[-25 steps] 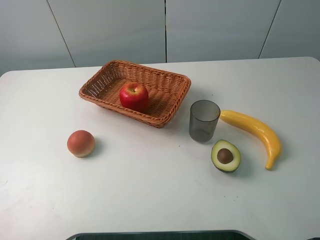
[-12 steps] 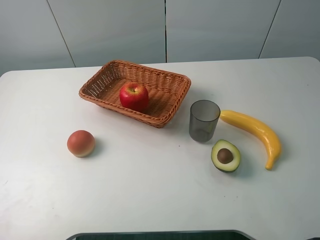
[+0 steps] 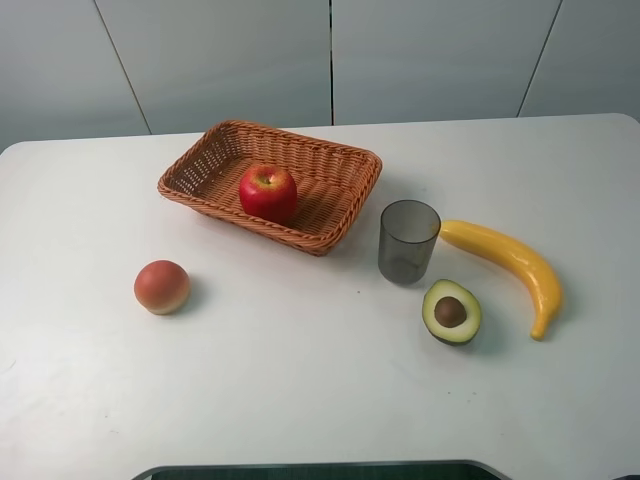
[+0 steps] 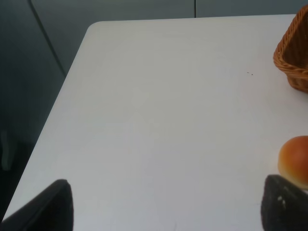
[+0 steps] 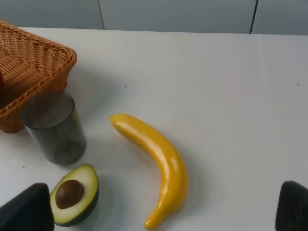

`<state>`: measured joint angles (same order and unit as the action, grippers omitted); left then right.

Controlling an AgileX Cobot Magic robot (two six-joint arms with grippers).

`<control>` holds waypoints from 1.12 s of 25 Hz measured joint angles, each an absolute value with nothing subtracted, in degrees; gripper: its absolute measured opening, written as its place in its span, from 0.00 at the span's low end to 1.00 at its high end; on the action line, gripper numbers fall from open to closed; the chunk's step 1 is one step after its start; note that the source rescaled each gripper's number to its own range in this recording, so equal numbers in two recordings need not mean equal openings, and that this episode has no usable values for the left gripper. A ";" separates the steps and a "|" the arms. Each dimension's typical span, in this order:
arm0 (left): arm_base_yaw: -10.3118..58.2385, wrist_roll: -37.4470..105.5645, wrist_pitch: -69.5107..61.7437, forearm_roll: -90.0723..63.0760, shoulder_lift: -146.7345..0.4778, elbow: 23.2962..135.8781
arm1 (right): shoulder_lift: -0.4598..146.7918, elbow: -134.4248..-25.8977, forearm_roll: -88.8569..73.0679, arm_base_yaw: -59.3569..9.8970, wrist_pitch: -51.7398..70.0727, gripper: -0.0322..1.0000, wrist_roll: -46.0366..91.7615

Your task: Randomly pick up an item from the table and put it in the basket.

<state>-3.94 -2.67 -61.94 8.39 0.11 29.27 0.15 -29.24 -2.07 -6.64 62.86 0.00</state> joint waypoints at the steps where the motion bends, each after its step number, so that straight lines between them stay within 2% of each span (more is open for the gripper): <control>1: -3.94 -2.67 -61.94 8.39 0.11 29.27 | 0.15 -29.24 -2.07 -6.64 62.86 1.00 0.00; 28: -3.94 -2.67 -61.94 8.39 0.11 29.27 | 0.15 -29.24 -2.07 -6.55 62.86 1.00 0.00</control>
<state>-3.94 -2.67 -61.94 8.39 0.11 29.27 0.15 -29.24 -2.07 -6.55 62.86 0.00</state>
